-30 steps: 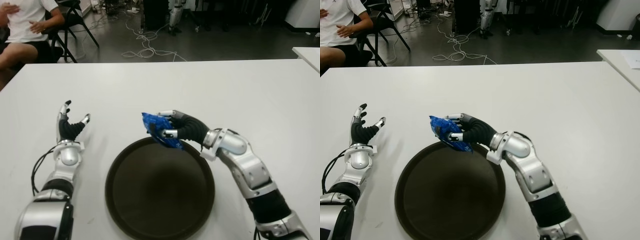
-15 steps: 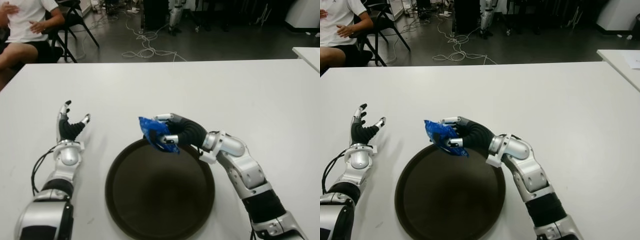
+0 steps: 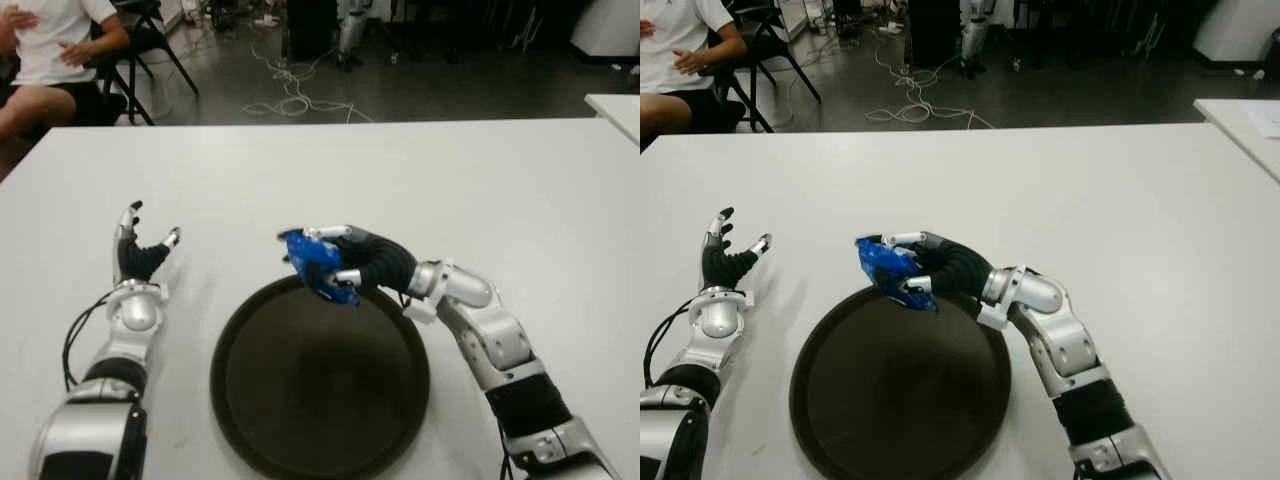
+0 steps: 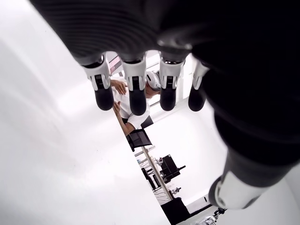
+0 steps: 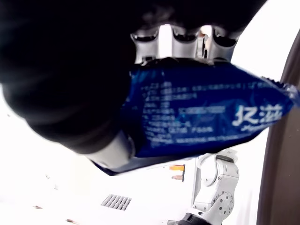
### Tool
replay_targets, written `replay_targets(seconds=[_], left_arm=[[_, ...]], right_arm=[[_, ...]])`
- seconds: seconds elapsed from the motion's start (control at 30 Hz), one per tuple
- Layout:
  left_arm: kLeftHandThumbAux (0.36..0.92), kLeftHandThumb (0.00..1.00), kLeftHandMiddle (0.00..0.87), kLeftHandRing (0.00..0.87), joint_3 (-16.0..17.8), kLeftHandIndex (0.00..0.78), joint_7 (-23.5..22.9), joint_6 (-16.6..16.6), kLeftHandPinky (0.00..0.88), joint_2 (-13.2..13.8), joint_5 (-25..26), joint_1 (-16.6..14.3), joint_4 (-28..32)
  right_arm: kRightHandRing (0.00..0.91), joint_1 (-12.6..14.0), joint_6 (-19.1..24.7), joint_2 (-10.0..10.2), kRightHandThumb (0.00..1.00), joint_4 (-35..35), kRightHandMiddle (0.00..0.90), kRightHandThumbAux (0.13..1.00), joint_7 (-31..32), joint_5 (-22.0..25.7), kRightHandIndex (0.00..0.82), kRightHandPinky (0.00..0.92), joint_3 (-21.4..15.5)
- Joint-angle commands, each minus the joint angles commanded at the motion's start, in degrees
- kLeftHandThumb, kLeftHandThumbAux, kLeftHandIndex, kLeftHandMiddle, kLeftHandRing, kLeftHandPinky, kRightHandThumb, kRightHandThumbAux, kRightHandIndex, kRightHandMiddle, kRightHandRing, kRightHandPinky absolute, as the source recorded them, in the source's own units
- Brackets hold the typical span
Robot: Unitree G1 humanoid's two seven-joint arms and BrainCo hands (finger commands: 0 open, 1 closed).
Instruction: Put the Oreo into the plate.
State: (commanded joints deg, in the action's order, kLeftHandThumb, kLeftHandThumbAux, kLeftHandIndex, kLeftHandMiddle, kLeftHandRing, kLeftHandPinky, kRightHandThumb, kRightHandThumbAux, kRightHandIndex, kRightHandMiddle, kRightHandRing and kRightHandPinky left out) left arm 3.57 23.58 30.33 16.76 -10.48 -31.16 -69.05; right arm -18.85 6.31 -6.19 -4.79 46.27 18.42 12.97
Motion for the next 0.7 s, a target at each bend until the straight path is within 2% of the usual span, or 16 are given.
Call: replay_targets(seconds=[0.7], left_arm=[[0.765,0.000,0.103,0.076,0.25,0.076,0.03,0.60,0.053,-0.06,0.19,-0.17,-0.26]], right_arm=[[0.075,0.85,2.50,0.62,0.000,2.12,0.105,0.907,-1.85,0.50,0.106,0.078,-0.73]])
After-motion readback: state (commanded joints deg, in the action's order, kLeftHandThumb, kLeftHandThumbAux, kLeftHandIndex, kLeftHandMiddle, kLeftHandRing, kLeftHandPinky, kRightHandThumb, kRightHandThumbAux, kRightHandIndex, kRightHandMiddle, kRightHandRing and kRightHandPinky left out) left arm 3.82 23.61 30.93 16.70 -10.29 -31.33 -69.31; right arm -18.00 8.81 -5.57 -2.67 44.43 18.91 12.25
